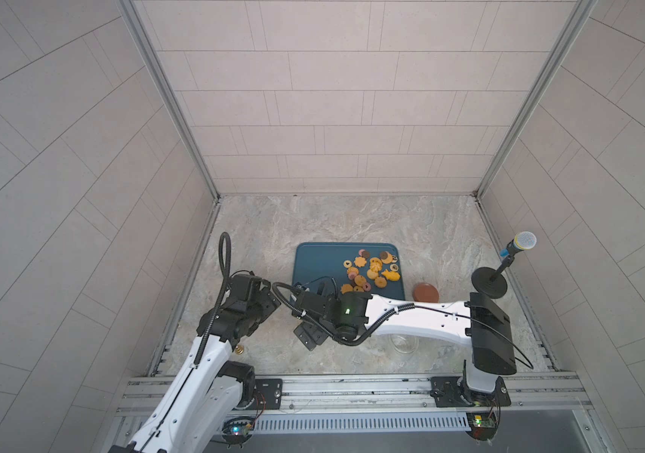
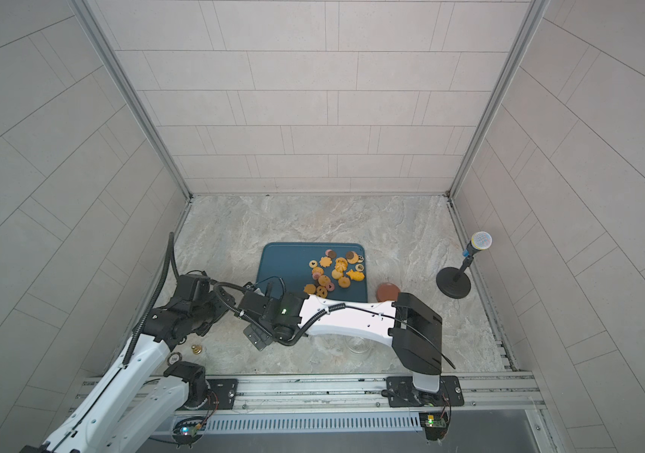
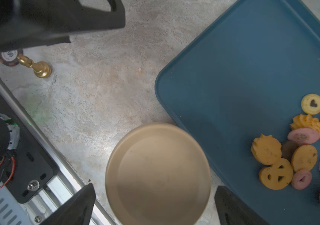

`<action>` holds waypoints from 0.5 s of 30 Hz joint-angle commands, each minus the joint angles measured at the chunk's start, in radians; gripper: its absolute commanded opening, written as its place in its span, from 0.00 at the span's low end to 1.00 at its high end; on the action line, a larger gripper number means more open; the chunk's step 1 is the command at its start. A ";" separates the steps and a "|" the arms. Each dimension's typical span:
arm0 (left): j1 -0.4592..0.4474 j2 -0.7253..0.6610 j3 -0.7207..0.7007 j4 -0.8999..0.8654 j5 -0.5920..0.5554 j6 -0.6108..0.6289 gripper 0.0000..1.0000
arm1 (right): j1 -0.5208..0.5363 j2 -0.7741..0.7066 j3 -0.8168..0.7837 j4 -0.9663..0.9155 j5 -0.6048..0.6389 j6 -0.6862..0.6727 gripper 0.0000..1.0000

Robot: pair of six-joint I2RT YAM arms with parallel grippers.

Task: Pour the cookies out of the jar
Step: Pick up the jar from the center of the board.

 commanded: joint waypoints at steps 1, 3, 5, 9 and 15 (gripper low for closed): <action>0.005 -0.013 -0.012 -0.031 -0.033 -0.013 0.83 | 0.002 0.039 0.033 -0.009 0.059 0.009 1.00; 0.006 -0.014 -0.016 -0.030 -0.031 -0.015 0.83 | -0.002 0.059 0.041 -0.008 0.064 0.013 1.00; 0.006 -0.013 -0.023 -0.022 -0.025 -0.017 0.83 | -0.007 0.077 0.042 0.001 0.058 0.017 1.00; 0.007 -0.011 -0.034 -0.004 -0.012 -0.021 0.83 | -0.009 0.093 0.022 0.027 0.042 0.025 0.99; 0.005 -0.010 -0.037 0.002 -0.010 -0.022 0.83 | -0.016 0.091 -0.031 0.067 0.016 0.049 0.81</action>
